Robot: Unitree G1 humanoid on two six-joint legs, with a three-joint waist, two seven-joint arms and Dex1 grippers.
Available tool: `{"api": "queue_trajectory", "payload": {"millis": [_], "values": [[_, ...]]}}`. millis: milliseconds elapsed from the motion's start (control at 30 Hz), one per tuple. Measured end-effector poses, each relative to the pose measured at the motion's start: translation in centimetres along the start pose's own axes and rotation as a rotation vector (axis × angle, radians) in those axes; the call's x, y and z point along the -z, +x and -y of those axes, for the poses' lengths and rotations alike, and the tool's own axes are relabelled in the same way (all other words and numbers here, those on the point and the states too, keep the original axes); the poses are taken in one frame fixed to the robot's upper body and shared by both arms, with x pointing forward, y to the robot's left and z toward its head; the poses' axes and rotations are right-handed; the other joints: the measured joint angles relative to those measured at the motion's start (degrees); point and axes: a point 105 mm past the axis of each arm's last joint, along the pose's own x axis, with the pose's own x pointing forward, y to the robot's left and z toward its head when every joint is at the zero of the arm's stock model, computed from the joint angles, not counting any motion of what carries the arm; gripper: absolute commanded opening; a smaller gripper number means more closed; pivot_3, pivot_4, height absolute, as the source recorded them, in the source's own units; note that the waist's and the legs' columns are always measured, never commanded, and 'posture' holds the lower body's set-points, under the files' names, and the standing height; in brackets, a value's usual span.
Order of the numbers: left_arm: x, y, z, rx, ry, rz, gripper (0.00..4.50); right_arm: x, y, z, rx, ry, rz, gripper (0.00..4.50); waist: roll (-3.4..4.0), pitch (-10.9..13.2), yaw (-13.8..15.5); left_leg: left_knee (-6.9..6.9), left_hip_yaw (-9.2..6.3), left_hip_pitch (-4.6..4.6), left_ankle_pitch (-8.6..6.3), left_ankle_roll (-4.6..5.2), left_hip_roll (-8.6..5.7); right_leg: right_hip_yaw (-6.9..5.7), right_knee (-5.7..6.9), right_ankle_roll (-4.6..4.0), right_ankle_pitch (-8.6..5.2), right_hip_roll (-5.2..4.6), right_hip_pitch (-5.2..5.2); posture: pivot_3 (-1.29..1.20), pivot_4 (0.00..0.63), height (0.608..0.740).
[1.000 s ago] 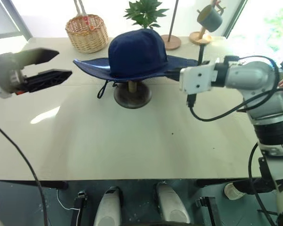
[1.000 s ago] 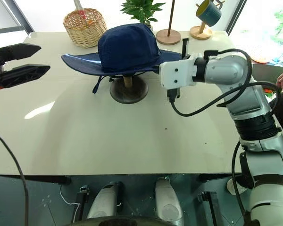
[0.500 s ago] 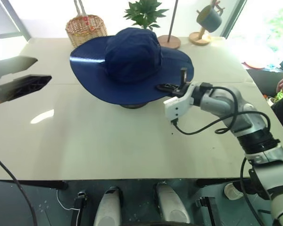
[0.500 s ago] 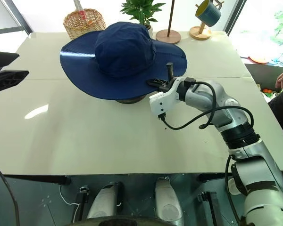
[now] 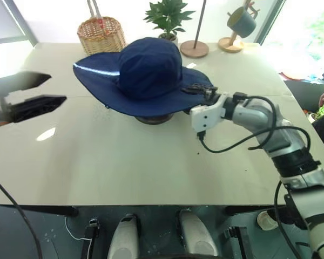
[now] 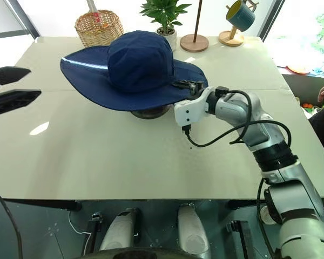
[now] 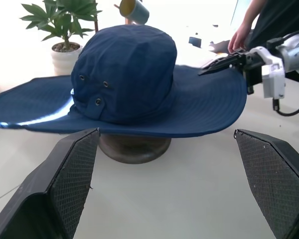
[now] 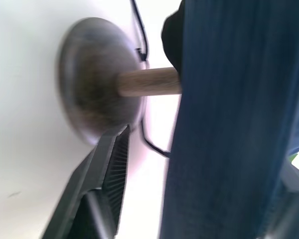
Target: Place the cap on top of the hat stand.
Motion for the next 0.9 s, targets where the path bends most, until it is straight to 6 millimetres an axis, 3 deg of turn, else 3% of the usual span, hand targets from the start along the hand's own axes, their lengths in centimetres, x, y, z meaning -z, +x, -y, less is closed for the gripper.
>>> {"api": "queue_trajectory", "payload": {"millis": [67,167,200,233,333,433,533,733,900], "values": [[0.1,0.1,0.0,0.004,0.007,-0.003,4.50,0.3,-1.1,-0.1,-0.013,0.029,-0.012,3.02,0.00,0.00,-0.02,0.01,0.00,0.00,0.00,0.00,0.00,0.00,0.00,0.00,0.00,0.00,0.00,0.00,0.150,0.740],[0.2,0.1,-0.3,0.000,0.013,-0.001,4.50,0.8,-2.6,0.9,0.026,0.066,-0.025,3.85,0.00,0.00,-0.12,0.01,0.02,0.07,0.00,0.00,0.01,0.00,0.01,-0.12,-0.06,0.01,0.01,0.00,0.150,0.740],[0.3,0.2,-0.5,-0.002,0.011,0.000,4.50,0.9,-3.0,1.5,0.056,0.085,-0.028,4.38,0.00,0.00,-0.16,0.00,0.02,0.10,0.00,0.00,0.01,0.01,0.02,-0.13,-0.05,0.01,0.02,0.00,0.150,0.740],[0.4,0.3,-0.5,0.002,0.008,-0.002,4.50,0.9,-3.2,2.0,0.077,0.089,-0.027,4.45,0.00,0.00,-0.16,0.00,0.01,0.11,0.00,0.00,0.01,0.00,0.04,-0.13,-0.05,0.02,0.02,0.00,0.150,0.740],[0.3,0.7,-0.6,0.012,0.015,0.007,4.50,0.0,-3.2,2.2,0.083,0.054,-0.005,4.45,0.00,0.00,-0.09,0.01,0.03,0.10,0.00,0.00,0.01,0.00,0.04,-0.12,-0.05,0.02,0.02,0.00,0.150,0.740],[0.4,0.7,-0.8,0.014,0.008,0.003,4.50,-0.3,-4.0,1.0,0.015,0.112,0.015,4.45,0.00,0.00,0.14,0.00,0.02,0.06,0.00,0.00,0.00,0.00,0.03,-0.09,-0.04,0.01,0.03,0.00,0.150,0.740],[1.0,0.1,-1.3,-0.010,0.007,-0.030,4.50,0.7,-6.8,1.2,-0.032,0.305,0.011,4.45,0.04,0.02,0.23,0.03,0.04,0.00,0.00,0.00,-0.03,0.01,-0.01,-0.12,-0.05,-0.06,0.03,0.00,0.150,0.740],[1.9,-1.9,-2.3,-0.082,0.028,-0.070,4.50,3.8,-14.2,5.2,-0.042,0.743,-0.013,4.45,0.04,0.02,-0.16,-0.02,0.12,0.32,0.00,0.01,0.04,0.02,-0.02,-0.33,-0.13,-0.03,0.18,0.00,0.150,0.740],[2.2,-2.5,-2.7,-0.099,0.051,-0.095,4.50,4.9,-16.9,5.3,-0.163,1.074,0.026,4.45,0.12,0.07,-0.23,-0.06,0.22,0.38,0.00,0.01,0.05,0.08,-0.03,-0.38,-0.16,-0.04,0.17,0.00,0.150,0.740]]}}
